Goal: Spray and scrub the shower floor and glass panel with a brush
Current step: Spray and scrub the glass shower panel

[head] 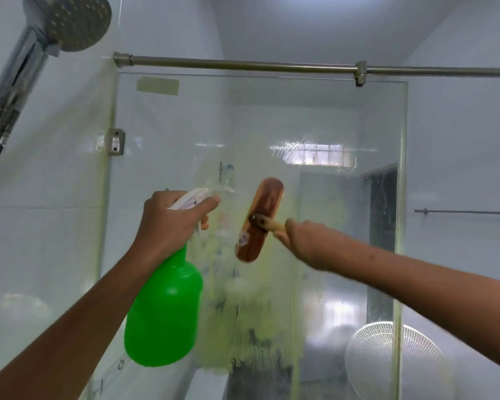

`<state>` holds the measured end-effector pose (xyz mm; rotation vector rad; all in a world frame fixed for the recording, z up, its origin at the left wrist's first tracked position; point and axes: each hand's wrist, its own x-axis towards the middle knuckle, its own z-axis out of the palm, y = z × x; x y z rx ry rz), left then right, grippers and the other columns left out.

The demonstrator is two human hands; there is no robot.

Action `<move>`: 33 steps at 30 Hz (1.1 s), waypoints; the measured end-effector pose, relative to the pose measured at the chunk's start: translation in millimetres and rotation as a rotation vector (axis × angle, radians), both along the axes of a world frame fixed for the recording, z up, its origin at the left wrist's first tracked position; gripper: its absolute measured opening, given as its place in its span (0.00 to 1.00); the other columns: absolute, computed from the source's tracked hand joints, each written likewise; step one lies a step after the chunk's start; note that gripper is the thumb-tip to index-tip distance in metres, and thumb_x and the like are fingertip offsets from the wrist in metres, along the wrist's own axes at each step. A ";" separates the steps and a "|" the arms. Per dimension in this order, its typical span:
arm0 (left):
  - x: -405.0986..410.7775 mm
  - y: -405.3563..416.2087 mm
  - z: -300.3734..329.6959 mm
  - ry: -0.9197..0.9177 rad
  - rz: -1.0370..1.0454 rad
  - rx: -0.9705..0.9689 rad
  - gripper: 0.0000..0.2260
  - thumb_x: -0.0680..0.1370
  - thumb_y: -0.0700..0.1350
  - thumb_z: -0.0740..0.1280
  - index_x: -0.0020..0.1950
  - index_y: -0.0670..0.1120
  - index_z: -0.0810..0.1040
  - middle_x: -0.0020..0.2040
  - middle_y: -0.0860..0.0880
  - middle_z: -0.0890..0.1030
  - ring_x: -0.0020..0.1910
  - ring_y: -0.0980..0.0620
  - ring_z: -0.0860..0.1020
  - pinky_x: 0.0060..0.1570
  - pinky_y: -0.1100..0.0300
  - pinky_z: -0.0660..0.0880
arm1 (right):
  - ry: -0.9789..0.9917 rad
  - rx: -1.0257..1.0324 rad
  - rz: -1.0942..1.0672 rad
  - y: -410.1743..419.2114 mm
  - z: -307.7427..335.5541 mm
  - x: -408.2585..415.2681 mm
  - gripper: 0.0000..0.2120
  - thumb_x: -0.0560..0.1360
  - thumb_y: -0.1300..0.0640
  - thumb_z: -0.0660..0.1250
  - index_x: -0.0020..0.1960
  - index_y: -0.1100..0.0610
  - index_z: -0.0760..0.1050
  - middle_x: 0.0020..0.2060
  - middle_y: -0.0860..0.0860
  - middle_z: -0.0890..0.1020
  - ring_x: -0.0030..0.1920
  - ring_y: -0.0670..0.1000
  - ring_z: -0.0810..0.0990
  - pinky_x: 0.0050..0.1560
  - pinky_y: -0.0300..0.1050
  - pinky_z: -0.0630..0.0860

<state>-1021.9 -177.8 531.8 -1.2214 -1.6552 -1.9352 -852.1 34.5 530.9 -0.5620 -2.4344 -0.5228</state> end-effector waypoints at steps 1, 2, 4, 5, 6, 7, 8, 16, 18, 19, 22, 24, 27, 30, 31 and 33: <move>-1.3 0.0 0.5 -0.004 0.001 0.002 0.12 0.74 0.54 0.79 0.38 0.47 0.87 0.33 0.46 0.86 0.40 0.37 0.87 0.50 0.37 0.84 | 0.036 0.010 -0.005 4.6 18.6 -0.4 0.24 0.82 0.39 0.47 0.53 0.58 0.69 0.40 0.57 0.75 0.39 0.61 0.78 0.38 0.50 0.72; -1.7 0.5 0.0 -0.016 -0.003 0.005 0.11 0.73 0.55 0.79 0.38 0.48 0.87 0.34 0.46 0.87 0.40 0.38 0.87 0.51 0.37 0.84 | 0.101 0.006 -0.004 8.1 41.9 -0.8 0.26 0.82 0.38 0.46 0.55 0.58 0.70 0.40 0.56 0.74 0.39 0.60 0.78 0.38 0.49 0.71; -2.8 2.0 -0.9 -0.040 -0.012 0.005 0.12 0.72 0.56 0.80 0.39 0.49 0.87 0.34 0.46 0.87 0.40 0.41 0.88 0.53 0.38 0.84 | 0.273 -0.107 -0.032 18.3 91.5 4.4 0.27 0.82 0.38 0.44 0.58 0.58 0.70 0.42 0.55 0.74 0.39 0.59 0.78 0.31 0.48 0.73; -3.0 2.8 -2.0 -0.049 -0.016 0.001 0.13 0.72 0.57 0.80 0.39 0.47 0.88 0.34 0.46 0.87 0.39 0.42 0.88 0.53 0.38 0.84 | 0.354 -0.178 -0.042 21.1 108.7 8.4 0.27 0.82 0.38 0.43 0.59 0.58 0.69 0.44 0.56 0.74 0.37 0.58 0.77 0.25 0.45 0.73; -3.3 3.1 -3.2 -0.055 -0.022 0.001 0.14 0.72 0.56 0.80 0.39 0.46 0.88 0.34 0.46 0.87 0.38 0.43 0.88 0.53 0.39 0.84 | 0.394 -0.206 -0.048 21.0 116.3 11.5 0.27 0.82 0.38 0.43 0.60 0.58 0.69 0.44 0.56 0.73 0.37 0.58 0.77 0.21 0.44 0.72; -3.5 3.4 -5.2 -0.061 -0.025 0.002 0.13 0.73 0.55 0.80 0.40 0.45 0.87 0.34 0.46 0.87 0.38 0.44 0.88 0.53 0.39 0.84 | 0.387 -0.167 -0.068 21.3 115.1 11.2 0.25 0.83 0.40 0.44 0.63 0.57 0.69 0.45 0.57 0.74 0.38 0.58 0.77 0.23 0.45 0.72; -4.3 3.8 -7.0 -0.065 -0.024 0.002 0.12 0.73 0.54 0.79 0.40 0.45 0.87 0.34 0.45 0.87 0.38 0.44 0.88 0.52 0.40 0.85 | 0.367 -0.128 -0.062 17.9 105.0 7.4 0.22 0.84 0.44 0.46 0.66 0.58 0.67 0.46 0.58 0.74 0.41 0.60 0.78 0.28 0.48 0.73; -5.7 1.4 -16.3 -0.081 -0.008 -0.030 0.10 0.75 0.52 0.79 0.41 0.46 0.88 0.36 0.46 0.87 0.38 0.47 0.88 0.49 0.49 0.85 | 0.044 -0.008 0.039 -11.1 14.0 -16.3 0.22 0.83 0.41 0.48 0.53 0.58 0.69 0.45 0.61 0.79 0.36 0.59 0.74 0.38 0.49 0.68; -7.9 -2.0 -16.9 -0.090 0.025 -0.045 0.10 0.74 0.53 0.79 0.40 0.48 0.87 0.35 0.47 0.87 0.38 0.47 0.88 0.53 0.45 0.85 | 0.163 -0.056 0.039 -7.8 54.4 -21.5 0.23 0.84 0.42 0.47 0.57 0.60 0.70 0.48 0.62 0.78 0.43 0.62 0.78 0.41 0.49 0.68; -9.9 -3.9 -17.2 -0.108 0.029 -0.048 0.09 0.74 0.53 0.79 0.41 0.48 0.87 0.35 0.47 0.87 0.37 0.48 0.88 0.52 0.46 0.85 | 0.216 -0.090 0.022 -7.4 75.4 -22.2 0.24 0.83 0.42 0.46 0.58 0.60 0.70 0.48 0.62 0.77 0.46 0.63 0.79 0.42 0.49 0.70; -15.3 -10.5 -21.5 -0.180 0.053 -0.085 0.14 0.74 0.53 0.79 0.41 0.41 0.85 0.30 0.46 0.85 0.28 0.50 0.83 0.39 0.51 0.85 | 0.307 -0.200 -0.019 -14.1 119.6 -22.0 0.23 0.83 0.39 0.45 0.54 0.58 0.66 0.44 0.57 0.73 0.36 0.60 0.78 0.27 0.45 0.75; -20.1 -14.9 -28.3 -0.195 0.094 -0.129 0.17 0.73 0.54 0.79 0.41 0.40 0.84 0.28 0.46 0.82 0.24 0.51 0.79 0.30 0.56 0.79 | 0.329 -0.200 -0.018 -20.3 134.4 -25.3 0.23 0.83 0.39 0.45 0.53 0.58 0.65 0.44 0.58 0.73 0.31 0.57 0.78 0.22 0.42 0.71; -28.9 -23.3 -35.9 -0.192 0.104 -0.117 0.15 0.73 0.53 0.80 0.42 0.41 0.86 0.29 0.47 0.84 0.27 0.49 0.82 0.36 0.54 0.83 | 0.332 -0.196 -0.005 -28.2 137.0 -39.1 0.23 0.83 0.39 0.46 0.53 0.58 0.65 0.42 0.58 0.73 0.31 0.57 0.78 0.22 0.42 0.70; -34.2 -33.0 -36.6 -0.149 0.125 -0.133 0.13 0.74 0.53 0.79 0.40 0.43 0.87 0.32 0.47 0.86 0.34 0.45 0.87 0.48 0.46 0.85 | 0.336 -0.202 0.041 -43.0 128.8 -53.4 0.21 0.83 0.41 0.46 0.53 0.58 0.65 0.37 0.54 0.70 0.31 0.54 0.76 0.22 0.41 0.69; -34.5 -34.6 -36.3 -0.159 0.123 -0.122 0.13 0.74 0.53 0.79 0.40 0.43 0.86 0.31 0.46 0.86 0.32 0.46 0.86 0.47 0.46 0.86 | 0.344 -0.209 0.062 -47.2 125.7 -58.6 0.21 0.84 0.41 0.46 0.53 0.58 0.65 0.37 0.53 0.70 0.31 0.53 0.75 0.22 0.41 0.68; -34.1 -37.3 -35.8 -0.175 0.127 -0.105 0.15 0.74 0.52 0.79 0.39 0.40 0.85 0.28 0.45 0.83 0.26 0.48 0.81 0.38 0.50 0.83 | 0.358 -0.232 0.118 -57.9 116.5 -67.5 0.21 0.84 0.42 0.46 0.54 0.58 0.67 0.39 0.54 0.71 0.33 0.54 0.74 0.25 0.44 0.70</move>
